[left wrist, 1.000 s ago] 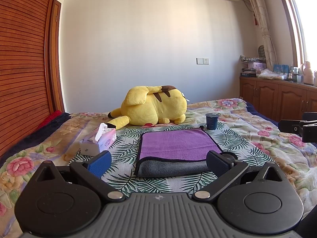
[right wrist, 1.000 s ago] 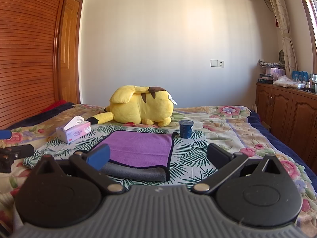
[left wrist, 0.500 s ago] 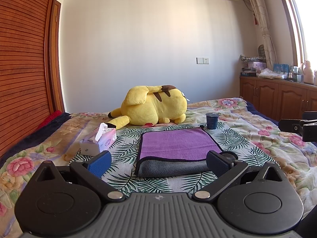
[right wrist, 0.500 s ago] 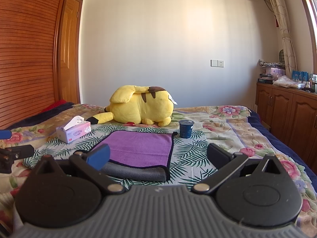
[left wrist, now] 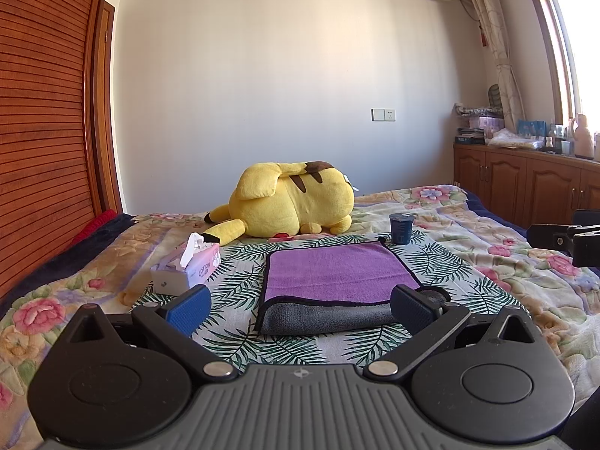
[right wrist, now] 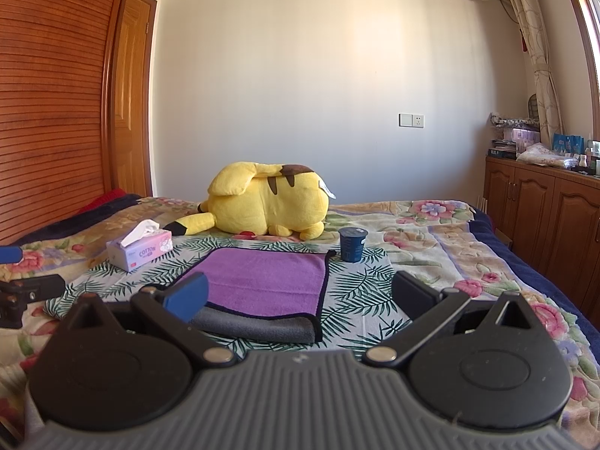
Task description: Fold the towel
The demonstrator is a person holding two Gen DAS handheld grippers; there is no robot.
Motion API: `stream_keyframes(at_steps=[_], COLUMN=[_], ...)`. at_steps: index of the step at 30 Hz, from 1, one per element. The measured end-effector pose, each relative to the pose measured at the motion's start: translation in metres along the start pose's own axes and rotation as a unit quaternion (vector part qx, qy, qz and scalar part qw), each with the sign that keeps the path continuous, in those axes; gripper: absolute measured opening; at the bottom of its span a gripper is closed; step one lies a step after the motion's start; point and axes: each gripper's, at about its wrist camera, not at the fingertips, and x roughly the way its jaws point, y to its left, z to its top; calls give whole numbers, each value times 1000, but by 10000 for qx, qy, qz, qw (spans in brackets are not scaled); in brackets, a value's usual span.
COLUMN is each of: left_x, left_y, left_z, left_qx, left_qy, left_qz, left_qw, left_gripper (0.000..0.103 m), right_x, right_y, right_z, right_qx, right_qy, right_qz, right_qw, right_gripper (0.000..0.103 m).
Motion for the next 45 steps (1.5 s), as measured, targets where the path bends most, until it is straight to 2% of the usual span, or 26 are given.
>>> stream_keyframes(at_steps=[25, 36, 45], left_x=[0, 14, 30], left_y=[-1, 0, 0], left_z=[1, 0, 3], left_qx=[24, 87, 122], left_qy=[38, 142, 350], left_qz=[20, 59, -13], left_qw=[10000, 9998, 9993], left_gripper=[87, 87, 87], right_x=[1, 8, 30], right_y=[-1, -3, 2], right_z=[-1, 0, -3], right_qx=[0, 51, -62], right_qy=[-2, 50, 189], right_qz=[-7, -35, 61], right_qw=[10000, 10000, 9998], right_gripper=[103, 103, 103])
